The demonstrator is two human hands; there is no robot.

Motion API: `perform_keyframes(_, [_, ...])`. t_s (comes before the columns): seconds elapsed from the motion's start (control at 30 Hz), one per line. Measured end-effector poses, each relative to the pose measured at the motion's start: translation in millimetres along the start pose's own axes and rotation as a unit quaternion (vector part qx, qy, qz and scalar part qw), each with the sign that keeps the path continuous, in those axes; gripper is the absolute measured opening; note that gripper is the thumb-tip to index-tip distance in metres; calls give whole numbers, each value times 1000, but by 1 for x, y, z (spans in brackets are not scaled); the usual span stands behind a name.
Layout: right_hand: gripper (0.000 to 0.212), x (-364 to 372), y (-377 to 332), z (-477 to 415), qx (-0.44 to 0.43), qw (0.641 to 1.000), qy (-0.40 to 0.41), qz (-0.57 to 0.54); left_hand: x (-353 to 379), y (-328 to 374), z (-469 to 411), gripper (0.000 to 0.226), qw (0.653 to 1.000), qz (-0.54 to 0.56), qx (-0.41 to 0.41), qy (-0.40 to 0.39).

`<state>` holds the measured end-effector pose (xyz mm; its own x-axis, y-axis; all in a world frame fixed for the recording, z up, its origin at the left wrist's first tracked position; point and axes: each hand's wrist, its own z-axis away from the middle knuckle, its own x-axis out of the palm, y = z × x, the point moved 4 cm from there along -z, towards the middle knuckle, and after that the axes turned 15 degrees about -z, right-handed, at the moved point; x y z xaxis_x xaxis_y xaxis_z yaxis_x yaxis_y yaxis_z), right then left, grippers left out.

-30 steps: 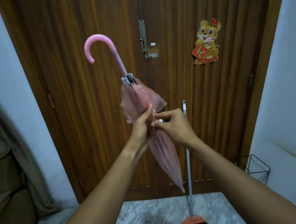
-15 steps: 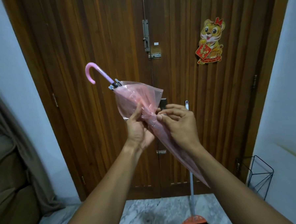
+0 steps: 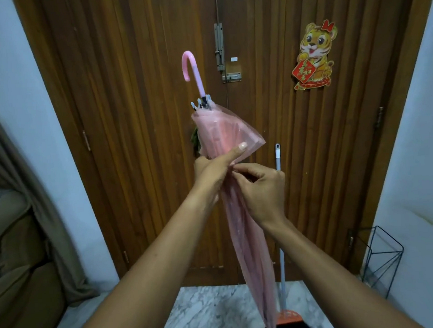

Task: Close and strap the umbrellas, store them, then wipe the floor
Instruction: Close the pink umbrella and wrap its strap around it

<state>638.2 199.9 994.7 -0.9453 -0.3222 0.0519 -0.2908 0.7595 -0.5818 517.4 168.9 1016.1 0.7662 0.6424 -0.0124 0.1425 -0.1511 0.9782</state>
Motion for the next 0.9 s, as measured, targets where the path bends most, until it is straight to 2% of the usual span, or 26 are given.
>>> perform_keyframes(0.07, [16,4,-2,1,-20,1000,-8,-6,-8,5,-1,33,1000,6,-20,8])
perform_keyframes(0.17, [14,7,-1,2,-14,999,11,-38,-11,1,-2,34,997,34,-31,-56])
perform_keyframes(0.3, [16,11,8,-3,53,998,21,-28,-11,-5,2,45,974,171,-48,-142])
perform_keyframes(0.4, [16,12,9,-9,90,994,-8,-55,-15,-8,3,39,957,228,-38,-176])
perform_keyframes(0.47, [17,10,5,-9,80,996,2,-47,-17,-6,6,42,966,190,-35,-173])
perform_keyframes(0.53, [19,8,-1,-6,32,999,17,-8,-17,-2,7,54,987,71,-23,-142])
perform_keyframes(0.63, [21,9,-6,2,-68,996,-2,54,-15,4,10,100,994,-60,-8,-87])
perform_keyframes(0.7, [16,13,-3,7,-106,990,-36,89,-13,8,8,111,994,-96,0,-57])
perform_keyframes(0.77, [15,16,1,9,-128,984,-52,112,-15,9,2,87,996,-82,10,-29])
perform_keyframes(0.83, [17,14,2,9,-128,987,-43,87,-22,10,1,48,999,-18,9,-26])
perform_keyframes(0.9, [19,9,2,8,-108,993,-29,49,-29,9,1,35,998,14,26,-60])
